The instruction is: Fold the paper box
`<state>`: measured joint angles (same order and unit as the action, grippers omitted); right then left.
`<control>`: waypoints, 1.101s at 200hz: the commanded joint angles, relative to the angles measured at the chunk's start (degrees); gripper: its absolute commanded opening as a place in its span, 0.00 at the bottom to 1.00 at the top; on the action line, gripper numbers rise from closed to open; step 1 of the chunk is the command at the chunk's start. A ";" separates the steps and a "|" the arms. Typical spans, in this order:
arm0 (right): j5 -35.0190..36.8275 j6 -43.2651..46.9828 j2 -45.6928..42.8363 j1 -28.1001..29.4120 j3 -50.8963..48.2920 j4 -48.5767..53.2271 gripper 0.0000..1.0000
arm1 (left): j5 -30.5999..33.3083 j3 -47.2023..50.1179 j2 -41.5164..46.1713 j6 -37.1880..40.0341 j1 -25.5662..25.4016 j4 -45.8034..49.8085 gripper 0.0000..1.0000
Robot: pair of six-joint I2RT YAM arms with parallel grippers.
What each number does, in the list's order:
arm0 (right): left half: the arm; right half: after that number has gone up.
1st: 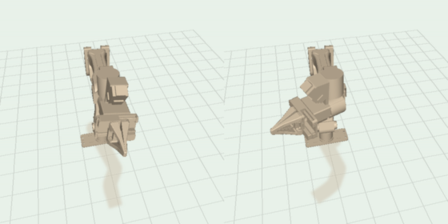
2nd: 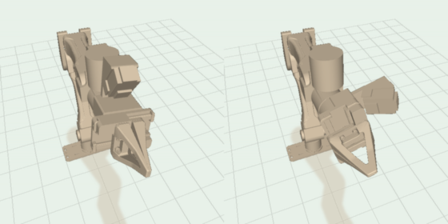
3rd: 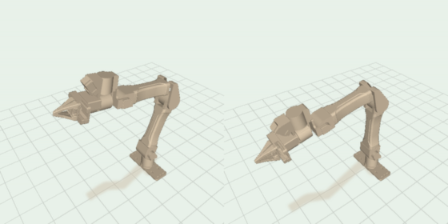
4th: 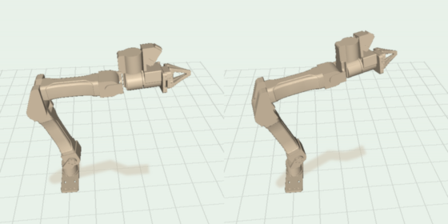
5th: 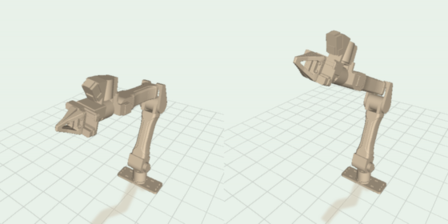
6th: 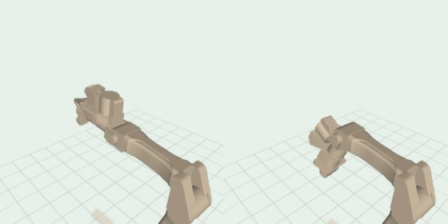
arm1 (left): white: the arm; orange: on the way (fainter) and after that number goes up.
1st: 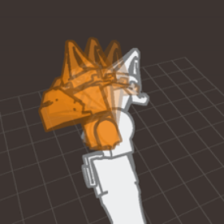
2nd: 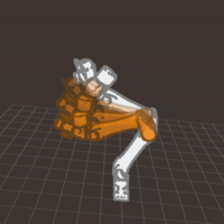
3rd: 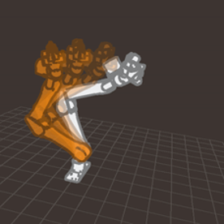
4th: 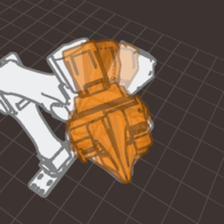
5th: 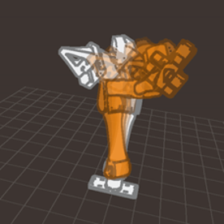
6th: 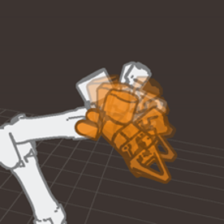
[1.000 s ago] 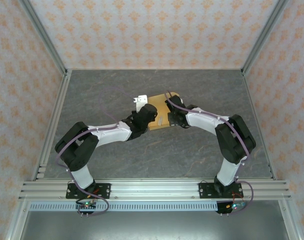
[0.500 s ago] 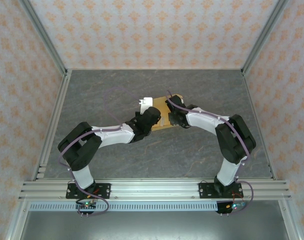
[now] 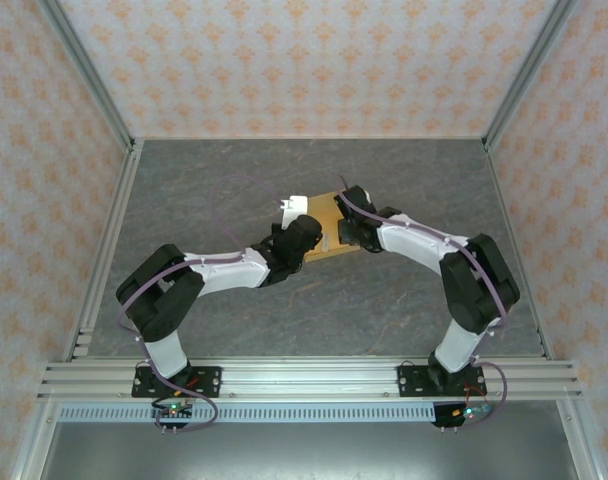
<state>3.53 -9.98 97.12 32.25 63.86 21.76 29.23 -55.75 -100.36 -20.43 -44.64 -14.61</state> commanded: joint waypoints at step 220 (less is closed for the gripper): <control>-49.21 42.18 2.27 -23.72 1.98 -22.33 0.56 | 2.76 0.98 1.65 2.45 -0.36 1.80 0.00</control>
<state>-40.40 25.98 97.06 8.54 62.33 2.37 29.28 -55.75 -100.31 -18.92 -44.64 -14.57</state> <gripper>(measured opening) 0.562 0.050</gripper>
